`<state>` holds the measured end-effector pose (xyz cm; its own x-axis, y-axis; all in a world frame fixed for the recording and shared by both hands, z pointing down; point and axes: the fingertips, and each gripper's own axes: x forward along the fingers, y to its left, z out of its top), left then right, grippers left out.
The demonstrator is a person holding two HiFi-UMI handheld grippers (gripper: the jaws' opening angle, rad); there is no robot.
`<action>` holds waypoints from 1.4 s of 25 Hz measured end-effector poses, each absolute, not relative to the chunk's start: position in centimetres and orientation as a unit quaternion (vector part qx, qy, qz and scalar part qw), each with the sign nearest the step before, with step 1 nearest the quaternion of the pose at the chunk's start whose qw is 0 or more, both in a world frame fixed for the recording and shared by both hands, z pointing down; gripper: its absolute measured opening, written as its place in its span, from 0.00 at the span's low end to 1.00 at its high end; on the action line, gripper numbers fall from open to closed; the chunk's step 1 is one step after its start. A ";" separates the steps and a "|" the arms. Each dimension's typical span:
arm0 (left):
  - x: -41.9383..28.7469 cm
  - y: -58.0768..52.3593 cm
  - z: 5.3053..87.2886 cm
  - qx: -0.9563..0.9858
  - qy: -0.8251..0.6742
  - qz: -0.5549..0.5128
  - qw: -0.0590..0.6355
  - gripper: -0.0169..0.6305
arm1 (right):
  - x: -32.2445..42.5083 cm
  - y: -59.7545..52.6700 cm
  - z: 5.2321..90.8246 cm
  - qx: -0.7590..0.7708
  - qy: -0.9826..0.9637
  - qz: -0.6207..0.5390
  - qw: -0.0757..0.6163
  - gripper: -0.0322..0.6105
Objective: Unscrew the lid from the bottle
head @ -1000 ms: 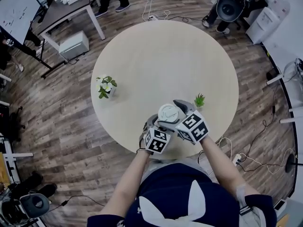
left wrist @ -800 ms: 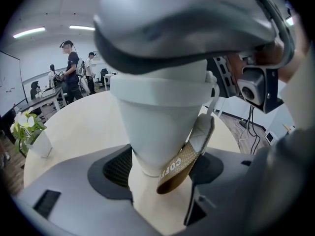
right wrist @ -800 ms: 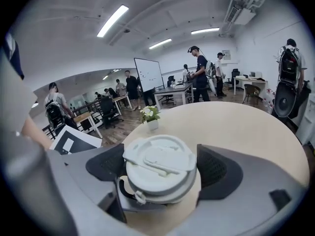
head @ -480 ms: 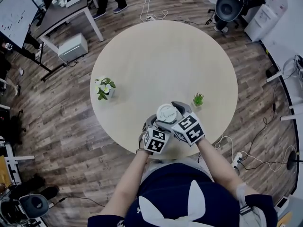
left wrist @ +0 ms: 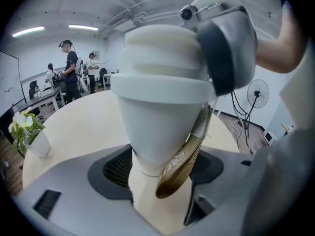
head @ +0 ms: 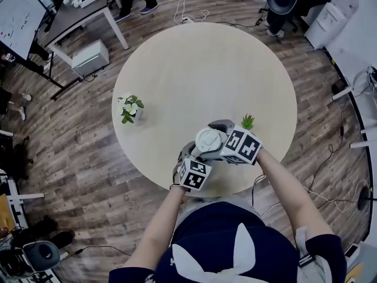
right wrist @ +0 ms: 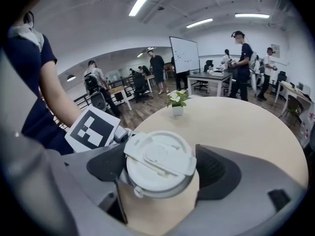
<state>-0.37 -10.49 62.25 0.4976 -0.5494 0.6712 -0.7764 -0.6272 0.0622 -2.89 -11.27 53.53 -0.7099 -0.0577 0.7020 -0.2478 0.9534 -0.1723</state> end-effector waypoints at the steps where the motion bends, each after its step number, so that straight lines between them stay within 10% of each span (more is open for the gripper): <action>1: -0.3 -10.5 62.2 0.846 -0.391 0.313 0.182 0.53 | -2.8 -11.1 53.6 0.064 -0.914 0.121 0.382 0.74; 15: -0.3 -10.4 62.3 0.846 -0.387 0.317 0.182 0.53 | -2.8 -10.1 53.7 -0.094 -0.889 0.059 0.444 0.74; 35: -0.8 -10.6 63.1 0.844 -0.389 0.318 0.187 0.53 | -2.9 -12.1 55.2 0.258 -0.916 0.105 0.289 0.76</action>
